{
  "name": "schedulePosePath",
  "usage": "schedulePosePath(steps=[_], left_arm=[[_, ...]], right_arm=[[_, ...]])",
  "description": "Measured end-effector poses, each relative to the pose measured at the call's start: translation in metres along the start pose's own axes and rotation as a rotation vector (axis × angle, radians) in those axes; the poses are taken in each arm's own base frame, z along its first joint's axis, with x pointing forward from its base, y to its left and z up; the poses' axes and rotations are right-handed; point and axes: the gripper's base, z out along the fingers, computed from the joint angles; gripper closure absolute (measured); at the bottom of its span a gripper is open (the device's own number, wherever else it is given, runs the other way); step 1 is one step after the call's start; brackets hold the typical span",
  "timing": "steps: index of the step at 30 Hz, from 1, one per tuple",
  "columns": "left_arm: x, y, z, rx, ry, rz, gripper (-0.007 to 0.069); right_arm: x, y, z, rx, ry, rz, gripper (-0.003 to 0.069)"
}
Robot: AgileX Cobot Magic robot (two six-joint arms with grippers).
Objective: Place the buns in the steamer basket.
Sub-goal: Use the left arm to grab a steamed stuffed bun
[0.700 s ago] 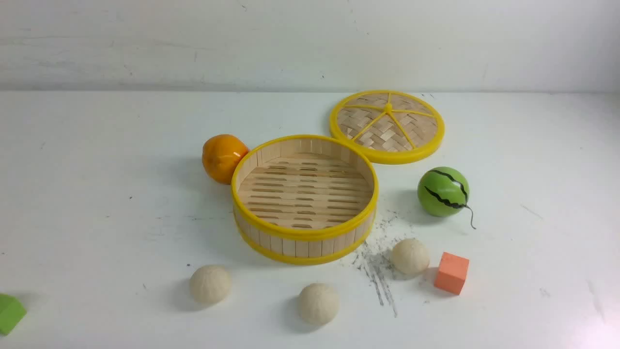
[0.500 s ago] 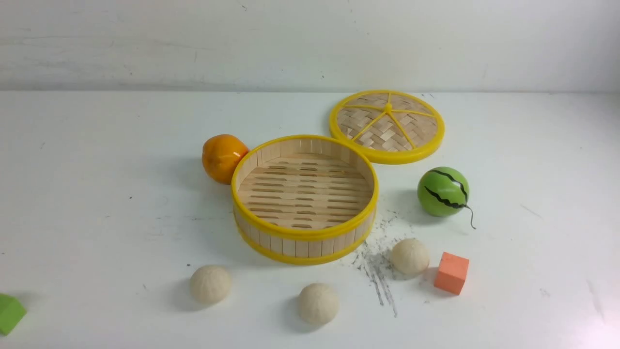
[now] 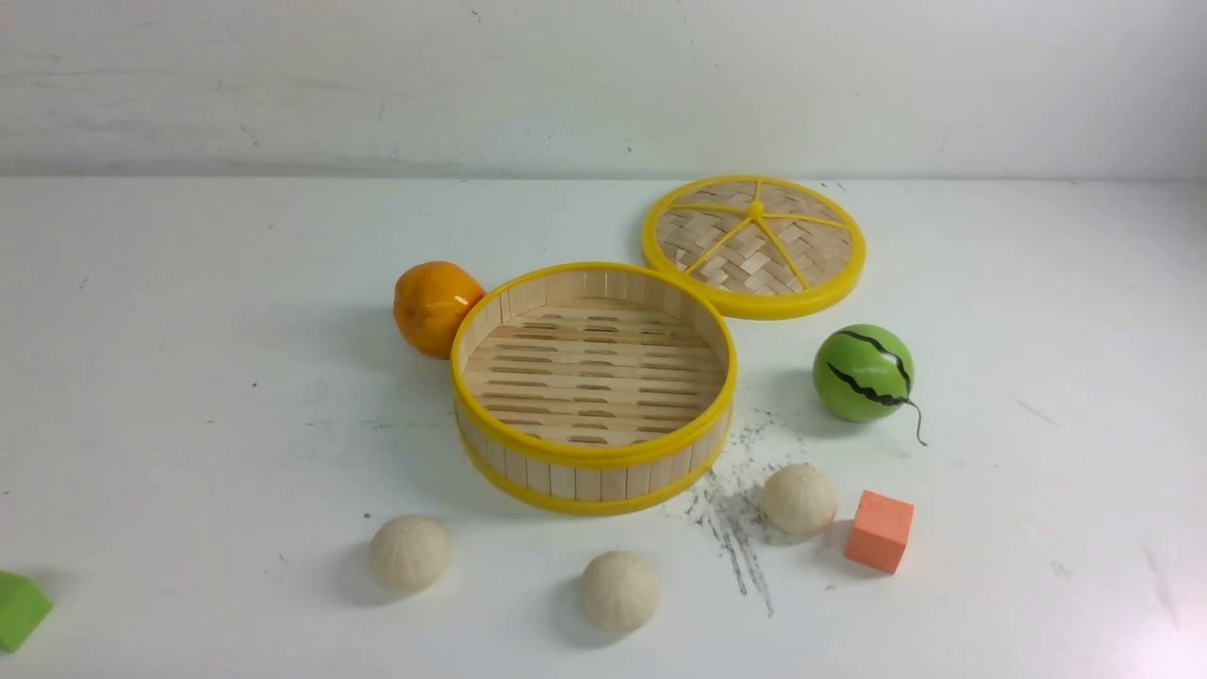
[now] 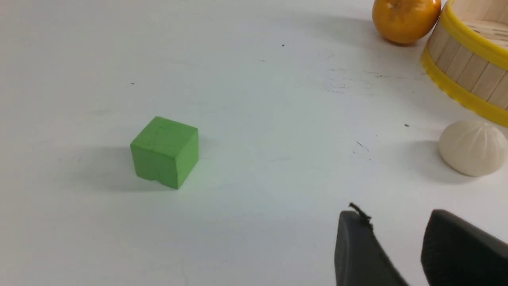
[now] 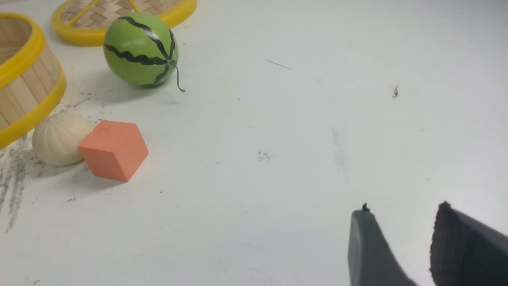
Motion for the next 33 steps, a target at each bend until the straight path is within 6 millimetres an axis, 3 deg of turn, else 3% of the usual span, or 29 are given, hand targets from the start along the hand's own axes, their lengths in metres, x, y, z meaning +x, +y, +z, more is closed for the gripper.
schedulePosePath(steps=[7,9,12,14,16,25,29,30,31,33], left_arm=[[-0.002,-0.001,0.000,0.006,-0.020,-0.041,0.0386],[-0.004,-0.005,0.000,0.062,-0.039,-0.302,0.0386],[-0.011,-0.014,-0.002,0.200,-0.038,-0.974,0.0386],[-0.015,-0.016,-0.003,0.264,-0.026,-1.281,0.0386],[-0.017,-0.017,-0.003,0.291,-0.030,-1.399,0.0386],[-0.019,-0.019,-0.004,0.321,-0.016,-1.436,0.0386],[-0.056,-0.033,-0.028,0.412,-0.050,-0.993,0.0391],[-0.059,-0.034,-0.030,0.416,-0.063,-0.971,0.0393],[-0.080,-0.040,-0.045,0.441,-0.081,-0.791,0.0420],[-0.104,-0.046,-0.056,0.426,-0.051,-0.613,0.0477]], right_arm=[[0.000,0.000,0.000,0.000,0.000,0.000,0.0418],[0.000,0.000,0.000,0.000,0.000,0.000,0.0418],[0.000,0.000,0.000,0.000,0.000,0.000,0.0418],[0.000,0.000,0.000,0.000,0.000,0.000,0.0418],[0.000,0.000,0.000,0.000,0.000,0.000,0.0418],[0.000,0.000,0.000,0.000,0.000,0.000,0.0418],[0.000,0.000,0.000,0.000,0.000,0.000,0.0418],[0.000,0.000,0.000,0.000,0.000,0.000,0.0418],[0.000,0.000,0.000,0.000,0.000,0.000,0.0418],[0.000,0.000,0.000,0.000,0.000,0.000,0.0418]])
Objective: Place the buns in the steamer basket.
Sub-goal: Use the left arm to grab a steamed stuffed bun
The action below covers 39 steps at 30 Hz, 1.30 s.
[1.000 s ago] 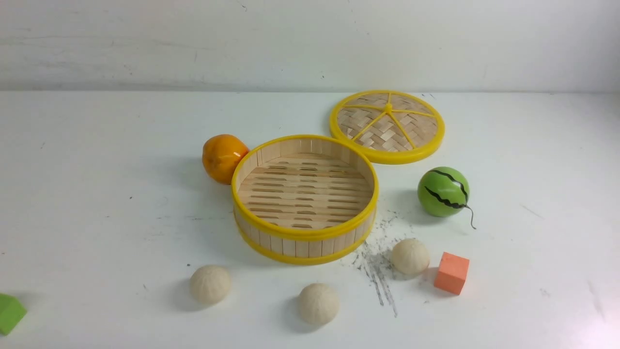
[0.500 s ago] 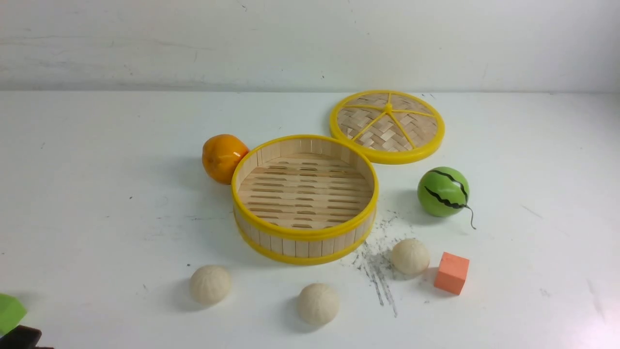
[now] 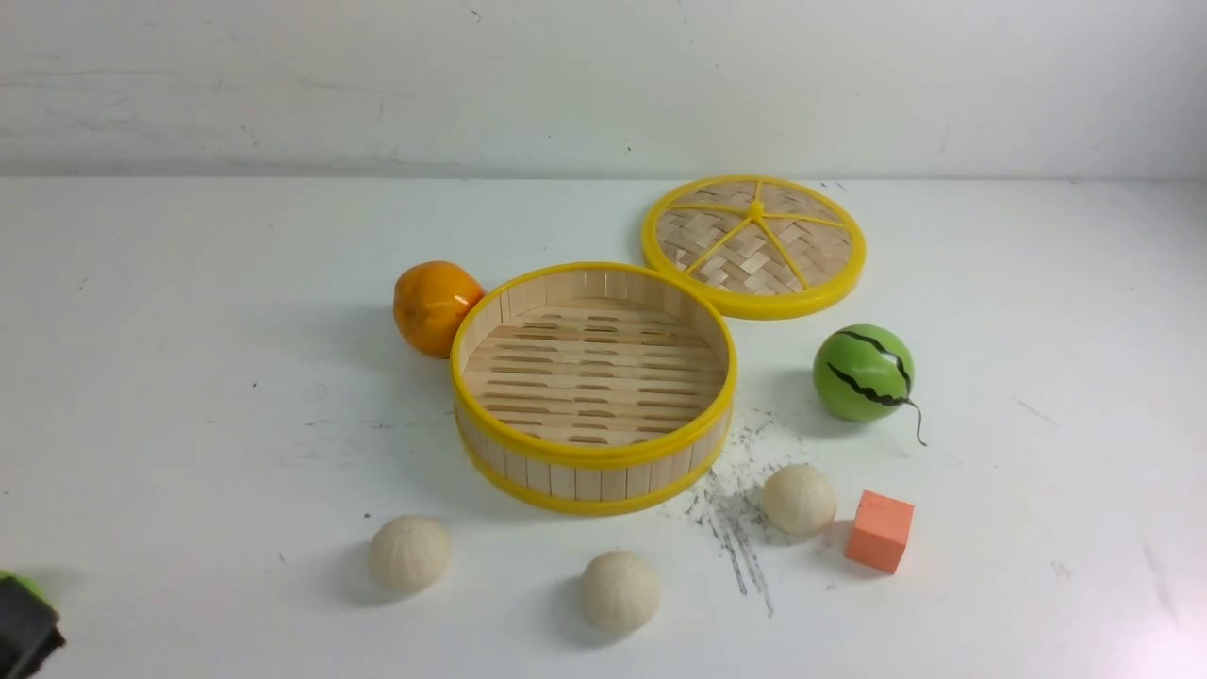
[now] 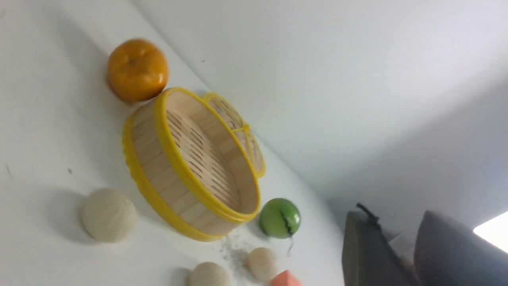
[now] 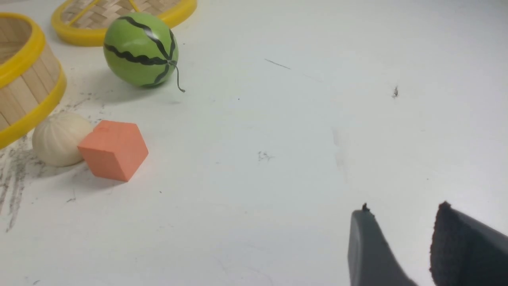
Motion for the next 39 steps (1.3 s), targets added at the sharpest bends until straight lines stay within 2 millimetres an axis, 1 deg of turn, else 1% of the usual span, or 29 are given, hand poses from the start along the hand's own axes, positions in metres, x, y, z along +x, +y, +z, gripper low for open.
schedulePosePath(steps=[2,4,5,6,7,8,10,12,13,14,15,17,18,19,20,21,22,23,25,26,27,29,31,33,34,35,36,37,39], left_arm=[[-0.016,-0.016,0.003,-0.087,0.108,0.142,0.0555],[-0.035,-0.026,0.010,-0.226,0.258,0.266,0.0635],[-0.040,-0.029,0.010,-0.243,0.262,0.294,0.0638],[-0.053,-0.029,0.021,-0.358,0.386,0.352,0.0638],[-0.055,-0.029,0.022,-0.391,0.431,0.366,0.0638],[-0.069,-0.028,0.034,-0.490,0.534,0.423,0.0638],[-0.077,-0.026,0.047,-0.554,0.650,0.481,0.0638],[-0.081,-0.026,0.067,-0.552,0.747,0.555,0.0638],[-0.080,-0.028,0.080,-0.529,0.801,0.603,0.0638],[-0.078,-0.029,0.086,-0.517,0.825,0.624,0.0638],[-0.074,-0.030,0.103,-0.493,0.865,0.675,0.0638],[-0.068,-0.031,0.127,-0.468,0.886,0.728,0.0638],[-0.067,-0.031,0.129,-0.466,0.888,0.733,0.0638],[-0.060,-0.031,0.151,-0.466,0.891,0.758,0.0637],[-0.057,-0.030,0.162,-0.468,0.896,0.769,0.0633],[-0.048,-0.027,0.182,-0.482,0.921,0.780,0.0613],[-0.048,-0.027,0.182,-0.482,0.918,0.778,0.0608],[-0.038,-0.022,0.201,-0.497,0.962,0.781,0.0568],[-0.025,-0.017,0.221,-0.511,1.013,0.780,0.0494],[-0.024,-0.016,0.223,-0.514,1.019,0.779,0.0474],[-0.009,-0.008,0.240,-0.528,1.074,0.775,0.0386],[-0.001,-0.004,0.251,-0.533,1.100,0.765,0.0307],[0.012,0.004,0.270,-0.537,1.131,0.745,0.0176],[0.022,0.012,0.284,-0.538,1.144,0.734,0.0104],[0.023,0.013,0.285,-0.539,1.146,0.733,0.0104],[0.032,0.021,0.295,-0.539,1.145,0.728,0.0067],[0.032,0.020,0.296,-0.539,1.145,0.728,0.0064],[0.041,0.029,0.304,-0.546,1.143,0.719,0.0053],[0.049,0.038,0.312,-0.564,1.136,0.710,0.0056]], right_arm=[[0.000,0.000,0.000,0.000,0.000,0.000,0.0418],[0.000,0.000,0.000,0.000,0.000,0.000,0.0418],[0.000,0.000,0.000,0.000,0.000,0.000,0.0418],[0.000,0.000,0.000,0.000,0.000,0.000,0.0418],[0.000,0.000,0.000,0.000,0.000,0.000,0.0418],[0.000,0.000,0.000,0.000,0.000,0.000,0.0418],[0.000,0.000,0.000,0.000,0.000,0.000,0.0418],[0.000,0.000,0.000,0.000,0.000,0.000,0.0418],[0.000,0.000,0.000,0.000,0.000,0.000,0.0418],[0.000,0.000,0.000,0.000,0.000,0.000,0.0418],[0.000,0.000,0.000,0.000,0.000,0.000,0.0418],[0.000,0.000,0.000,0.000,0.000,0.000,0.0418],[0.000,0.000,0.000,0.000,0.000,0.000,0.0418],[0.000,0.000,0.000,0.000,0.000,0.000,0.0418],[0.000,0.000,0.000,0.000,0.000,0.000,0.0418],[0.000,0.000,0.000,0.000,0.000,0.000,0.0418],[0.000,0.000,0.000,0.000,0.000,0.000,0.0418],[0.000,0.000,0.000,0.000,0.000,0.000,0.0418],[0.000,0.000,0.000,0.000,0.000,0.000,0.0418],[0.000,0.000,0.000,0.000,0.000,0.000,0.0418],[0.000,0.000,0.000,0.000,0.000,0.000,0.0418],[0.000,0.000,0.000,0.000,0.000,0.000,0.0418],[0.000,0.000,0.000,0.000,0.000,0.000,0.0418],[0.000,0.000,0.000,0.000,0.000,0.000,0.0418],[0.000,0.000,0.000,0.000,0.000,0.000,0.0418],[0.000,0.000,0.000,0.000,0.000,0.000,0.0418],[0.000,0.000,0.000,0.000,0.000,0.000,0.0418],[0.000,0.000,0.000,0.000,0.000,0.000,0.0418],[0.000,0.000,0.000,0.000,0.000,0.000,0.0418]])
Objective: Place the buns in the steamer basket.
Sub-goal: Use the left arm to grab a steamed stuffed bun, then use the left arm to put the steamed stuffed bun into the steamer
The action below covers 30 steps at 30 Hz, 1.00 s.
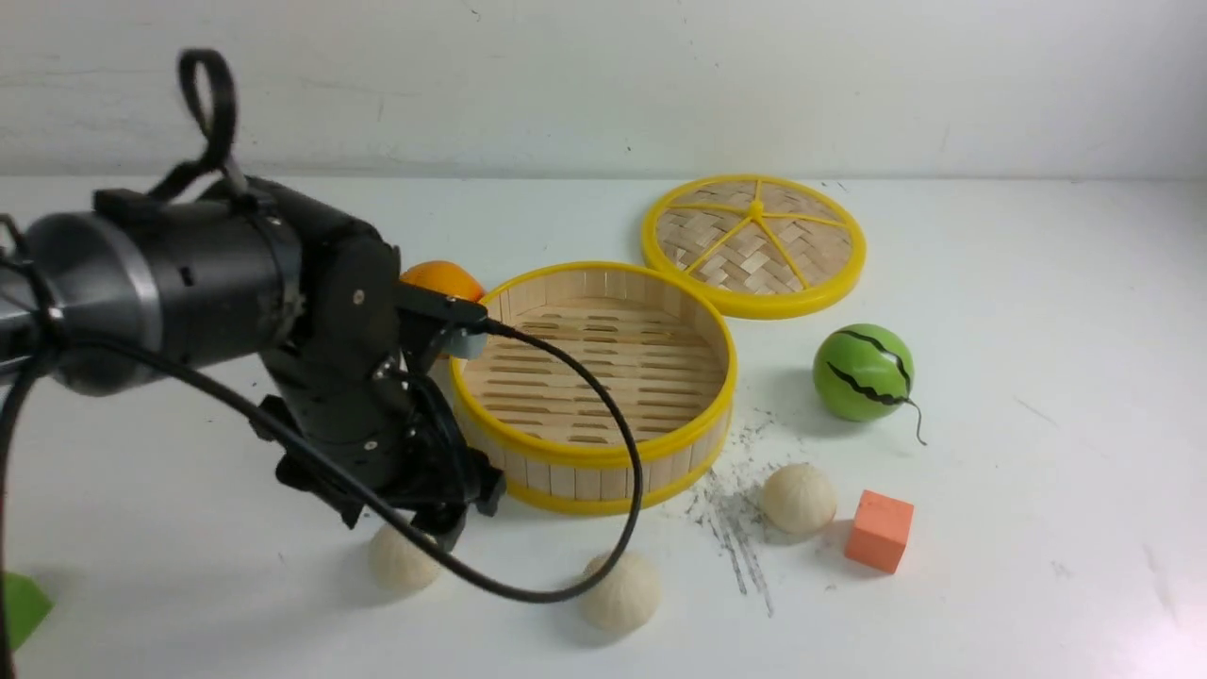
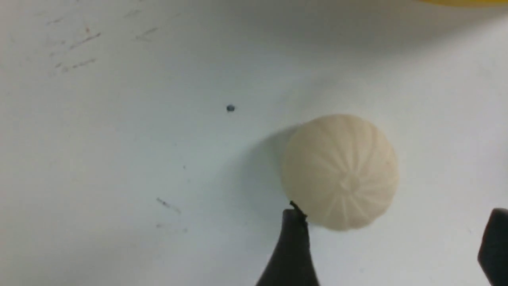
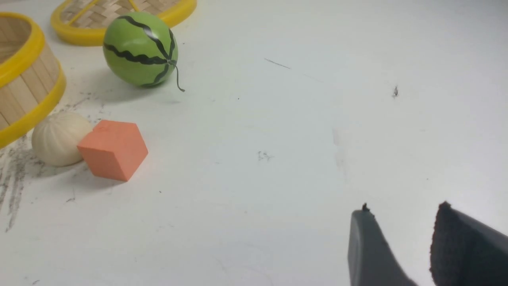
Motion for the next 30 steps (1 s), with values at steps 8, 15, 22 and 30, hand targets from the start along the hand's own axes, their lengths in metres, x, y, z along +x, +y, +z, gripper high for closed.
schedulePosePath(steps=[8,15,22,30], left_arm=[[-0.001,0.000,0.038,-0.042,0.064,-0.034,0.0259],[-0.039,-0.001,-0.020,-0.027,-0.043,-0.045,0.0623],[-0.089,-0.006,-0.093,0.052,-0.313,-0.038,0.0624],[-0.118,-0.015,-0.027,0.049,-0.260,-0.022,0.0513]], right_arm=[[0.000,0.000,0.000,0.000,0.000,0.000,0.0418],[0.000,0.000,0.000,0.000,0.000,0.000,0.0418],[0.000,0.000,0.000,0.000,0.000,0.000,0.0418],[0.000,0.000,0.000,0.000,0.000,0.000,0.0418]])
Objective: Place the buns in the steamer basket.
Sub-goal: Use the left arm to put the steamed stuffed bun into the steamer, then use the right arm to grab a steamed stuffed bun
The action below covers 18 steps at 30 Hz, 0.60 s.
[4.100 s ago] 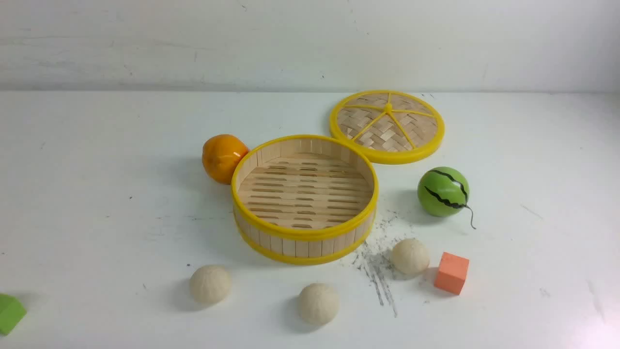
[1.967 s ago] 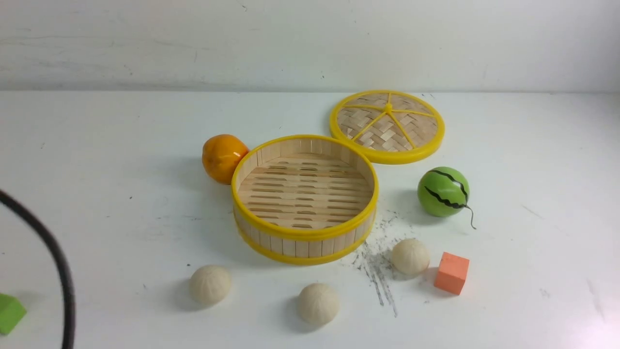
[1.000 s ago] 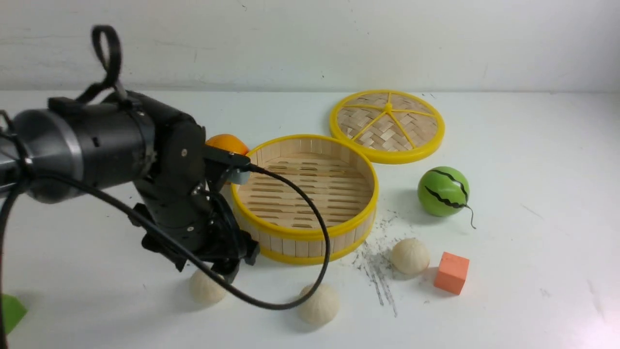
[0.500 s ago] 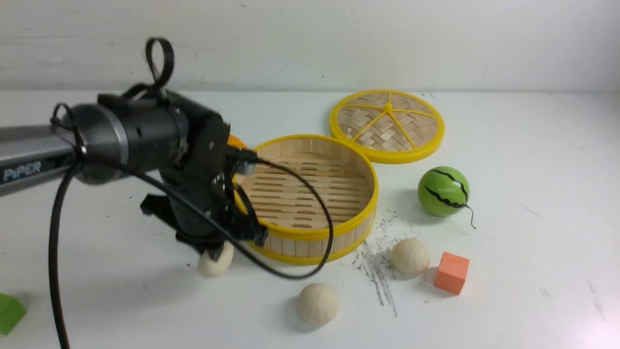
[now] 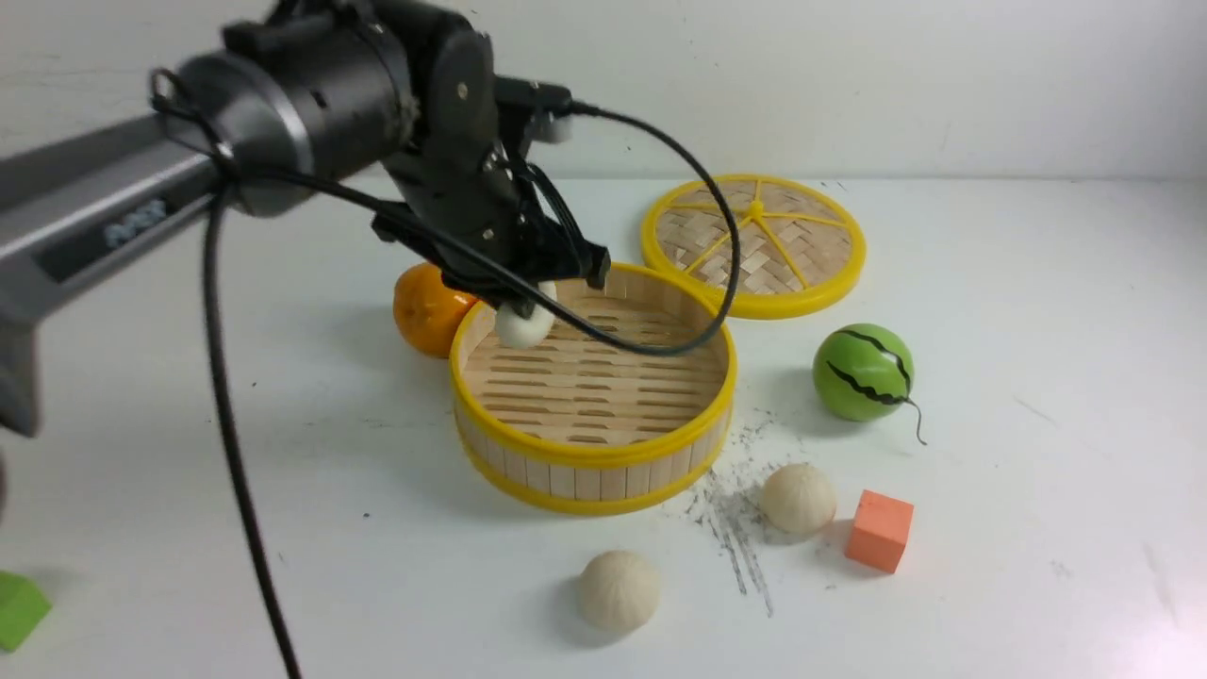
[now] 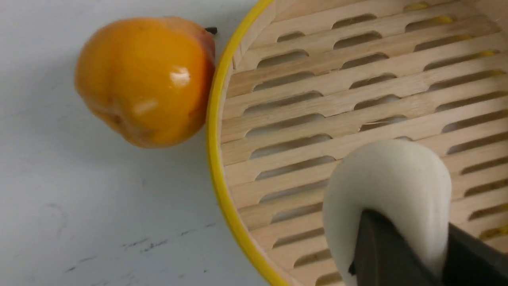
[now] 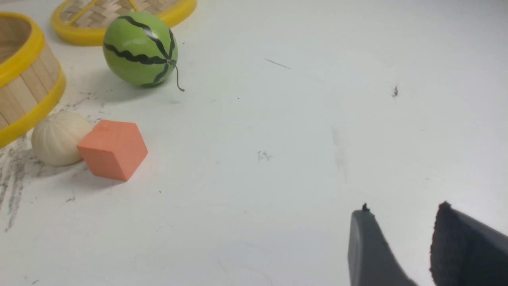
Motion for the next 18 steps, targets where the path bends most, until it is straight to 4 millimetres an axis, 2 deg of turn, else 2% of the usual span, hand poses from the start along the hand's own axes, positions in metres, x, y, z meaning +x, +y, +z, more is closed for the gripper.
schedulePosePath(steps=[2,5,7,10,12,16,17,18], left_arm=[[0.006,-0.001,0.032,-0.007,0.045,0.006,0.0401],[0.014,-0.001,0.060,-0.024,0.094,0.020,0.0244],[0.015,0.000,0.065,-0.034,0.103,0.021,0.0151],[0.010,0.001,0.057,-0.044,0.106,0.015,0.0058],[0.003,0.001,0.038,-0.053,0.117,0.008,0.0022],[-0.020,0.003,-0.032,-0.054,0.064,-0.014,0.0015],[-0.023,0.003,-0.040,-0.052,0.052,-0.018,0.0018],[-0.030,0.004,-0.081,-0.026,-0.013,-0.035,0.0039]], right_arm=[[0.000,0.000,0.000,0.000,0.000,0.000,0.0418],[0.000,0.000,0.000,0.000,0.000,0.000,0.0418],[0.000,0.000,0.000,0.000,0.000,0.000,0.0418],[0.000,0.000,0.000,0.000,0.000,0.000,0.0418],[0.000,0.000,0.000,0.000,0.000,0.000,0.0418],[0.000,0.000,0.000,0.000,0.000,0.000,0.0418],[0.000,0.000,0.000,0.000,0.000,0.000,0.0418],[0.000,0.000,0.000,0.000,0.000,0.000,0.0418]])
